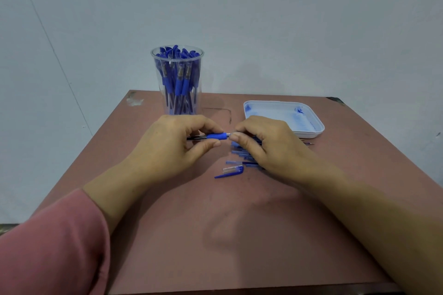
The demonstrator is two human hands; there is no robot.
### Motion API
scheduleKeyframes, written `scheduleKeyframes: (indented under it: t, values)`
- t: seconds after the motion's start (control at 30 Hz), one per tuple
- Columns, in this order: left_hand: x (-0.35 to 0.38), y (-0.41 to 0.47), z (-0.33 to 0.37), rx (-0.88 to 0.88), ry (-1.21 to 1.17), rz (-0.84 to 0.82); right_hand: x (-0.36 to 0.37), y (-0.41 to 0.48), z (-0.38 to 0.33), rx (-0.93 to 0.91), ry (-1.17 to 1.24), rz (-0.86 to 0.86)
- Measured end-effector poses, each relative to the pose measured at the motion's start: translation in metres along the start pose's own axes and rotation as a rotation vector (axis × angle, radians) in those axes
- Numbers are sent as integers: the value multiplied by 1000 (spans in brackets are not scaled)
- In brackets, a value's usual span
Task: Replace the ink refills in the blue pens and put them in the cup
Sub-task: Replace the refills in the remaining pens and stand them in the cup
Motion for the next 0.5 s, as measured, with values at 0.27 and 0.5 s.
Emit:
scheduleKeyframes:
  t: [0.27,0.5]
  values:
    - [0,1,1,-14,-40,22,-3,1,-2,-47,12,83]
    - [-11,3,-10,-83,29,-11,4,-1,5,170,216,-215]
Point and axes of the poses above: each hand's wrist, its own y-axis towards the middle knuckle, its own x-axis out of the palm, z = x × y, the point moved 3 cm from there along y, towards the middle knuckle, and after that the axes turned 15 degrees about -y, right-handed, at the moved point
